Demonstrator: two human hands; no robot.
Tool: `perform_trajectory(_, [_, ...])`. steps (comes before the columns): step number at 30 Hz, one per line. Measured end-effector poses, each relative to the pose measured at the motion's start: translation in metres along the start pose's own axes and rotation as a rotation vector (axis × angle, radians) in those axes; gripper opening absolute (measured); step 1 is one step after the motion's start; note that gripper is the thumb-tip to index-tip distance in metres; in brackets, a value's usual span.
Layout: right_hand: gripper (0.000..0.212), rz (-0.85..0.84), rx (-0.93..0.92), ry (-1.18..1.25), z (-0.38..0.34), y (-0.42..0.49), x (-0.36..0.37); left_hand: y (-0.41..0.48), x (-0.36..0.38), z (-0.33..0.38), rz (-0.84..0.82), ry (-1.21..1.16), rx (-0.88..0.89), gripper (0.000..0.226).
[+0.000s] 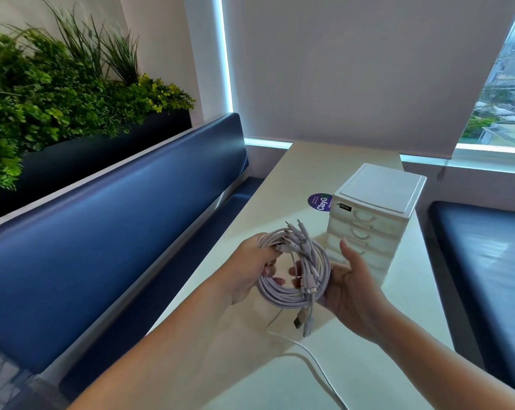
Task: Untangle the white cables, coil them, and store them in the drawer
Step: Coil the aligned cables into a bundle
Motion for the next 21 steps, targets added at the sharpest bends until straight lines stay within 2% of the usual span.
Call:
perform_trajectory(4, [0.057, -0.033, -0.053, -0.096, -0.003, 0.003, 0.007, 0.002, -0.001, -0.003, 0.080, -0.014, 0.013, 0.008])
perform_trajectory(7, [0.036, -0.017, -0.091, -0.191, -0.010, 0.003, 0.013, 0.003, -0.002, -0.007, 0.142, -0.013, 0.010, 0.005])
perform_trajectory(10, [0.043, 0.012, -0.082, -0.194, -0.013, 0.005, 0.011, 0.004, -0.005, -0.012, 0.156, 0.037, -0.016, 0.013])
perform_trajectory(13, [0.047, 0.024, -0.053, -0.161, -0.014, 0.008, 0.006, 0.001, -0.003, -0.016, 0.081, -0.008, -0.066, 0.015])
perform_trajectory(16, [0.055, -0.026, -0.017, -0.164, -0.017, 0.009, 0.004, -0.005, 0.005, -0.018, -0.052, -0.032, -0.130, 0.005])
perform_trajectory(21, [0.047, -0.057, 0.041, -0.186, -0.025, 0.010, 0.003, -0.009, 0.012, -0.020, -0.163, -0.113, -0.182, 0.011])
Point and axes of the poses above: each hand's wrist, its own y-axis towards the middle knuckle, its own x-axis out of the palm, z = x × y, the point moved 9 cm from there along y, towards the middle knuckle, and after that the axes turned 4 degrees about -x, right-handed, at the moved point
